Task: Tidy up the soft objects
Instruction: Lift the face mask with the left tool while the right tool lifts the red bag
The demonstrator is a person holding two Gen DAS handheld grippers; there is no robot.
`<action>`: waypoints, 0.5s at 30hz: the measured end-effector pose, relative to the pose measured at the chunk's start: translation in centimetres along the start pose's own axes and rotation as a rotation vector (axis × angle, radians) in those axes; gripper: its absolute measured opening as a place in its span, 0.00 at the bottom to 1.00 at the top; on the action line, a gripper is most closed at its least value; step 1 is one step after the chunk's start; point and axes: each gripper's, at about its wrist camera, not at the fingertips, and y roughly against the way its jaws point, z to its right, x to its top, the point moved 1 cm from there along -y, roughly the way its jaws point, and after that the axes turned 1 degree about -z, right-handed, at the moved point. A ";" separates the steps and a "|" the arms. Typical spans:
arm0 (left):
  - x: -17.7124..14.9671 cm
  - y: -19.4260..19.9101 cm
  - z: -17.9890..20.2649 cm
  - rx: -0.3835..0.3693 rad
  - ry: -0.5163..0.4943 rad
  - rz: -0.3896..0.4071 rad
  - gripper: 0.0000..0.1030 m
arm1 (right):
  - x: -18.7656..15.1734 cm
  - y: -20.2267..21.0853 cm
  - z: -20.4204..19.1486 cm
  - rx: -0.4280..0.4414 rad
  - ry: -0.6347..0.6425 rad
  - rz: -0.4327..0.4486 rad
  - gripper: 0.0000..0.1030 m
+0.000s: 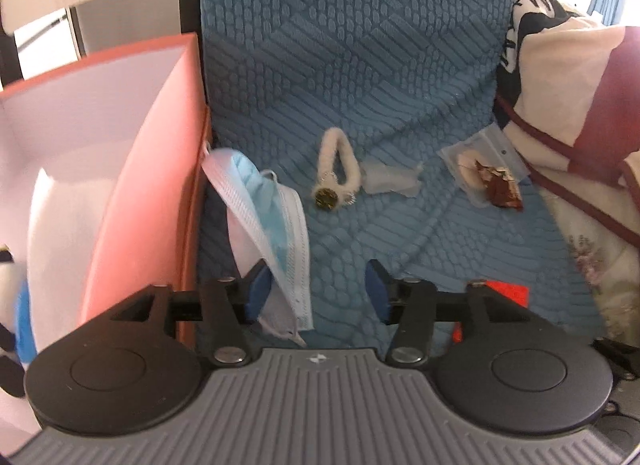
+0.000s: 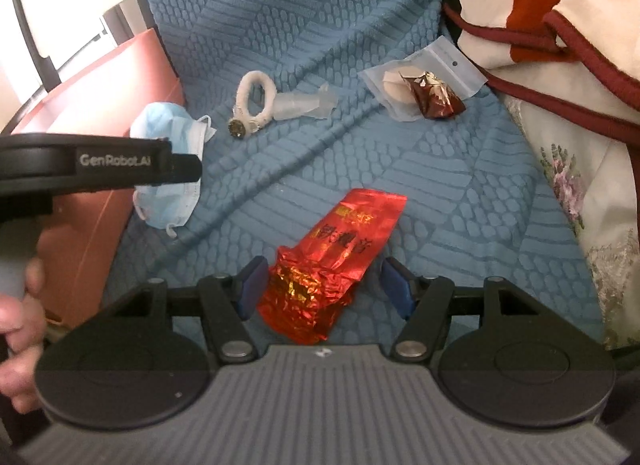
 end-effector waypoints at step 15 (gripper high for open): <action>0.0 -3.1 1.4 0.138 -0.124 0.005 0.62 | 0.8 0.2 0.1 0.044 0.021 0.063 0.36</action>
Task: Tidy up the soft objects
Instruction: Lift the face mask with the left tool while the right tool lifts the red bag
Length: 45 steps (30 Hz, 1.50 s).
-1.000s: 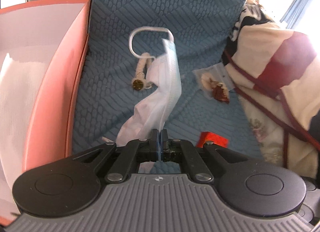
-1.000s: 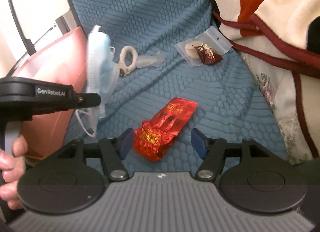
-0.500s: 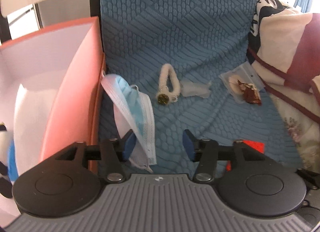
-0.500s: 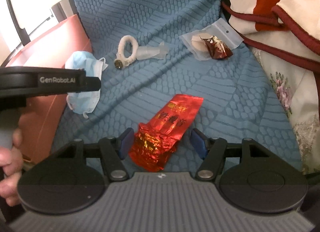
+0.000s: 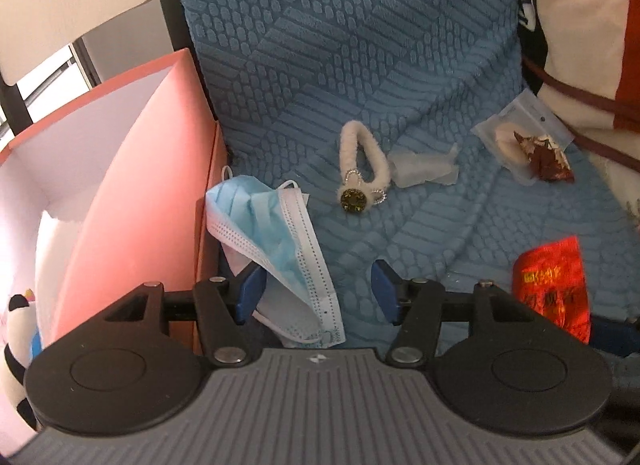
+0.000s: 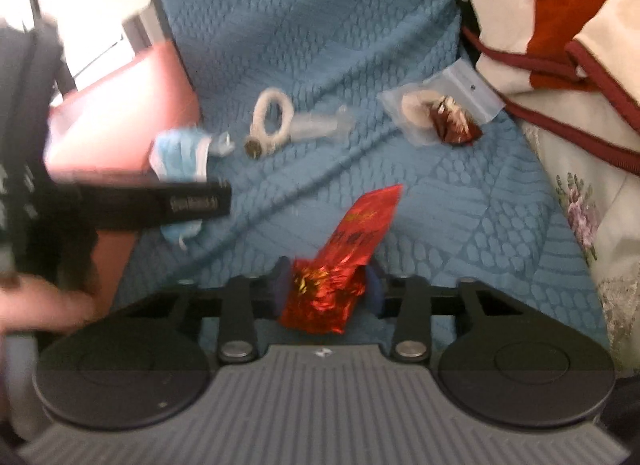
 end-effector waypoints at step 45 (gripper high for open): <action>-0.8 3.3 -0.6 -0.073 0.124 0.123 0.05 | 0.5 -0.1 0.5 -0.054 0.012 0.002 0.24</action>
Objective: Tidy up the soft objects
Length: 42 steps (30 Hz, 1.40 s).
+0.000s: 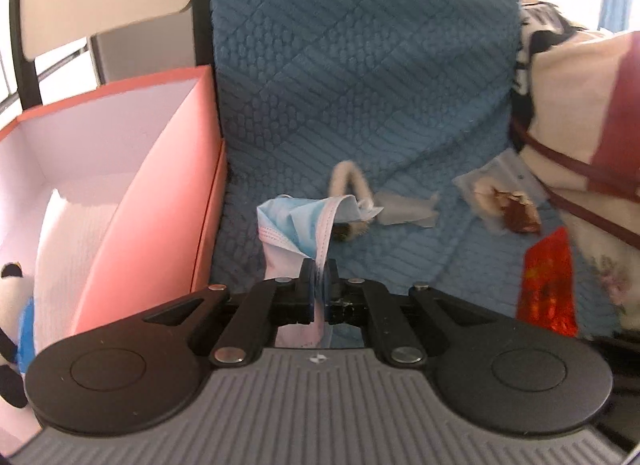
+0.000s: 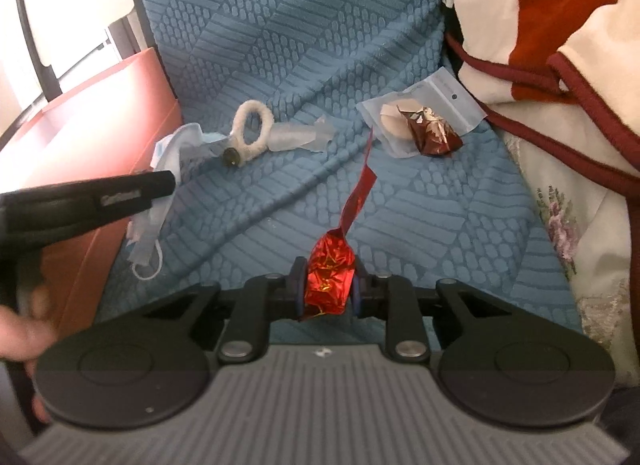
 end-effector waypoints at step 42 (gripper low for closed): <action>0.7 14.3 0.9 -0.247 0.039 0.029 0.05 | -0.9 12.8 0.8 0.029 -0.012 0.039 0.24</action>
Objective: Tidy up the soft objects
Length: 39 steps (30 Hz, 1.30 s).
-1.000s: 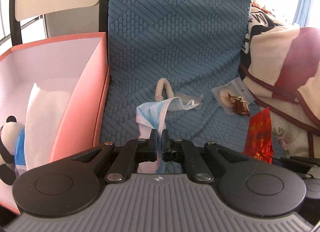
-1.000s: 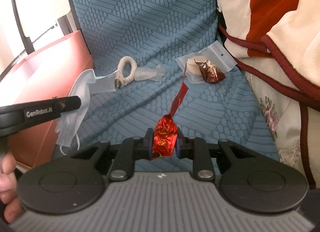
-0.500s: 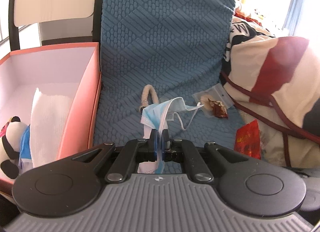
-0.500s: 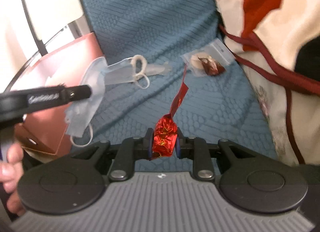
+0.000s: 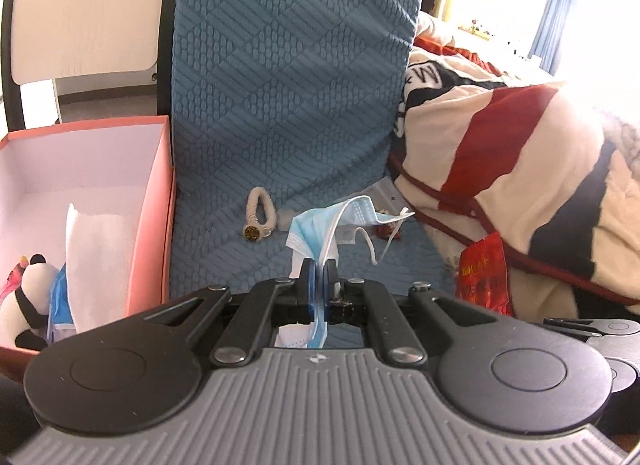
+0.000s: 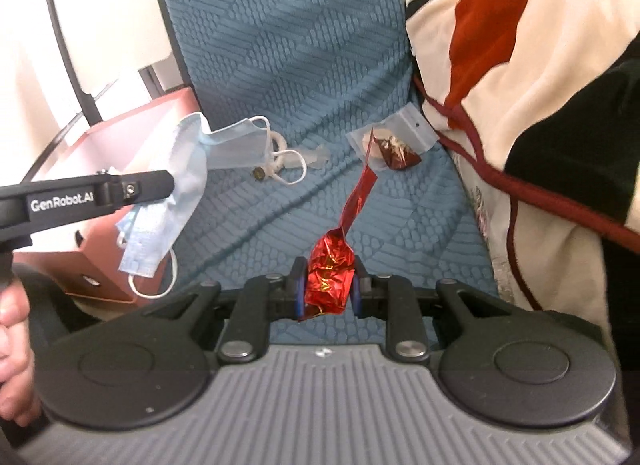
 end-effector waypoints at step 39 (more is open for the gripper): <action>-0.8 13.7 -10.5 0.123 0.233 0.126 0.05 | 1.3 4.2 -14.5 0.226 0.256 0.092 0.24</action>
